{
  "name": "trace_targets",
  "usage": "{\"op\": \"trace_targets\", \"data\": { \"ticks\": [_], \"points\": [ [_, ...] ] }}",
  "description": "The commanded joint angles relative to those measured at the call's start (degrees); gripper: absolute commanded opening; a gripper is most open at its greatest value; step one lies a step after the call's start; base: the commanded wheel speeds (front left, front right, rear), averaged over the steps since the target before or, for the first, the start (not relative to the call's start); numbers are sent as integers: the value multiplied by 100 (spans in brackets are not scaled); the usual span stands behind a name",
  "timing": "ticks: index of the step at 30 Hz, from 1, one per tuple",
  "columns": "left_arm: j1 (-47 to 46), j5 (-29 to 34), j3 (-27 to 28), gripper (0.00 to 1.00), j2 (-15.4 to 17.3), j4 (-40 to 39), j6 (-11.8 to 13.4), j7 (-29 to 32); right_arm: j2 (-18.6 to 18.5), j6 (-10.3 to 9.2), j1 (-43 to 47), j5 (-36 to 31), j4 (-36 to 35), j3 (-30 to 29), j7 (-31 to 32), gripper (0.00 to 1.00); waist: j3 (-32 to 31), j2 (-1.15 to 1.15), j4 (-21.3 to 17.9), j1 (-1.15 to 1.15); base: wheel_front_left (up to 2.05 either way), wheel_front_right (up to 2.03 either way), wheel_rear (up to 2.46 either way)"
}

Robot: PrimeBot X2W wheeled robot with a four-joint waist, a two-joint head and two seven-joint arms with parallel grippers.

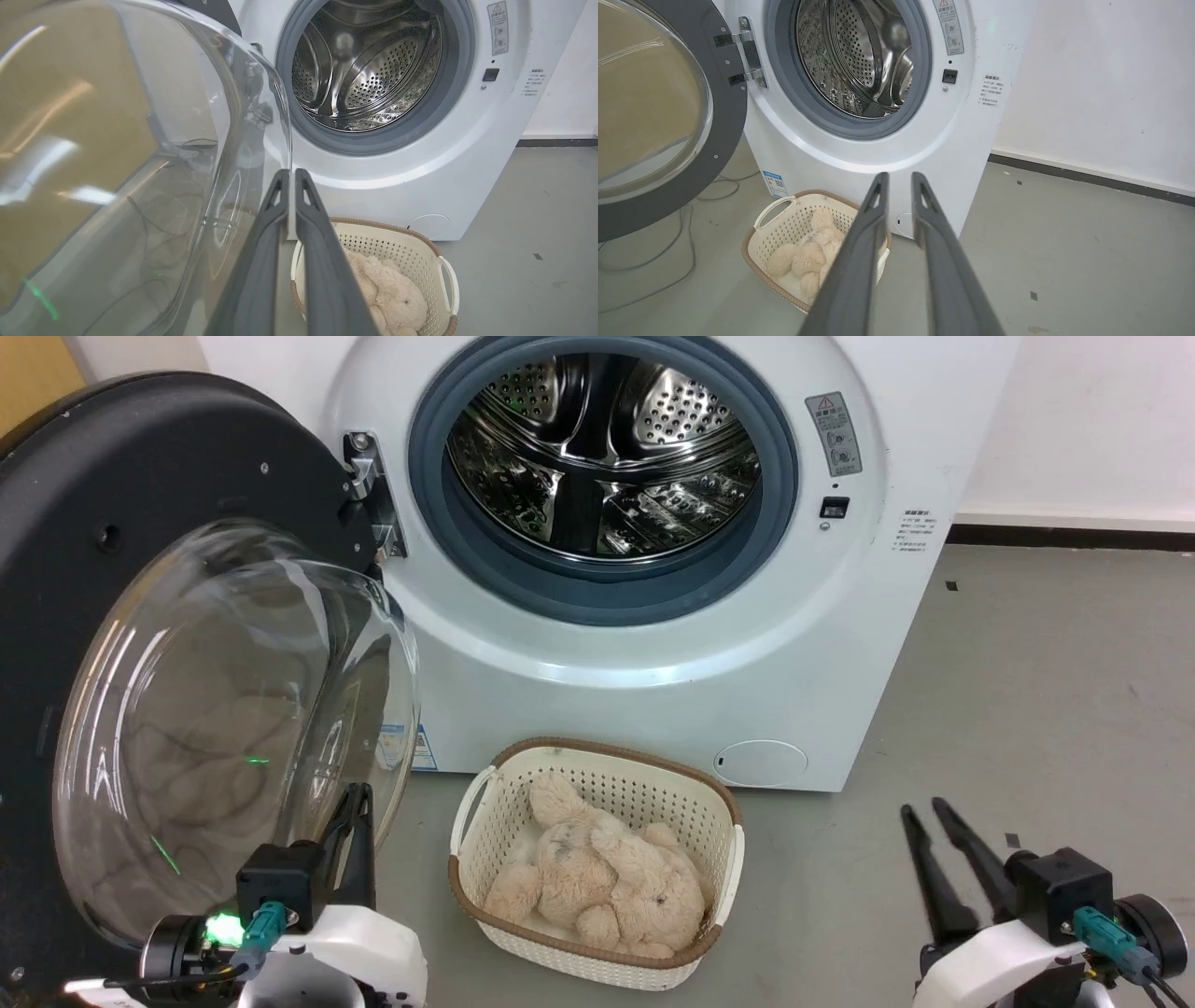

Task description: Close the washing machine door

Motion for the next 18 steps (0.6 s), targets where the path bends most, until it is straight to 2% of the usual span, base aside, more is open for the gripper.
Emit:
{"op": "trace_targets", "data": {
  "ticks": [1,11,12,13,14,18],
  "points": [
    [0,-1,-2,100,0,1,1,-1,0,0,0,1,1,0,-1,100,0,0,0,0,0,0,0],
    [-9,-3,-69,100,0,24,150,-117,2,0,-9,102,22,-74,-117,100,13,0,6,0,0,0,0],
    [-10,-2,-77,71,0,27,165,-129,2,0,-9,113,23,-80,-129,100,14,0,7,0,0,0,0],
    [-12,0,-85,4,1,29,180,-141,3,0,-10,125,24,-87,-141,100,15,0,9,0,0,0,0],
    [-14,0,-92,0,2,31,194,-153,3,0,-10,136,25,-94,-153,100,16,0,11,0,0,0,0],
    [-31,6,-123,0,12,25,248,-201,4,1,-11,180,26,-125,-201,100,21,0,25,0,0,0,0]
  ]
}}
